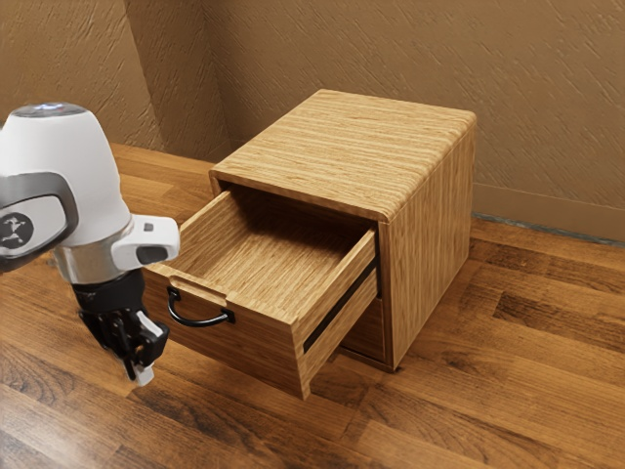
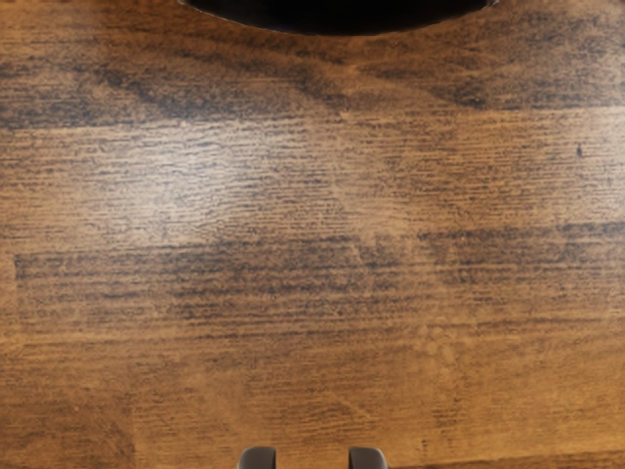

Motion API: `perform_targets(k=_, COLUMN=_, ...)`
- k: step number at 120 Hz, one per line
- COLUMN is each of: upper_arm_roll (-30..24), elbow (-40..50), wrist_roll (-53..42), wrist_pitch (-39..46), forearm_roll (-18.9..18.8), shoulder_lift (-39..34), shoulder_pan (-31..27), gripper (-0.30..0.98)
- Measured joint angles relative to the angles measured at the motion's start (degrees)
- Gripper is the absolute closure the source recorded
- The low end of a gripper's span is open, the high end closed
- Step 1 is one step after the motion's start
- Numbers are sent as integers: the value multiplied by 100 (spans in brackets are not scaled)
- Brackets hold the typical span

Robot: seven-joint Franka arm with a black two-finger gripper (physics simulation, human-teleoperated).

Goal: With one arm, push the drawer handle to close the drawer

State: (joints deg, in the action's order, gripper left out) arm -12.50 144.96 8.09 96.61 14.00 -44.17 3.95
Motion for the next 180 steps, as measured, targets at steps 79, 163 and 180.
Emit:
perform_targets(k=79, upper_arm_roll=111, elbow=-906, wrist_roll=322, wrist_pitch=1190, forearm_roll=-542, shoulder_lift=1530, shoulder_pan=-9, gripper=73)
perform_targets(k=163, upper_arm_roll=116, elbow=-2870, wrist_roll=404, wrist_pitch=1673, forearm_roll=-1051, shoulder_lift=3627, shoulder_pan=-7, gripper=72)
perform_targets(k=180, upper_arm_roll=119, elbow=-3245, wrist_roll=407, wrist_pitch=1691, forearm_roll=-1205, shoulder_lift=3966, shoulder_pan=-9, gripper=72)
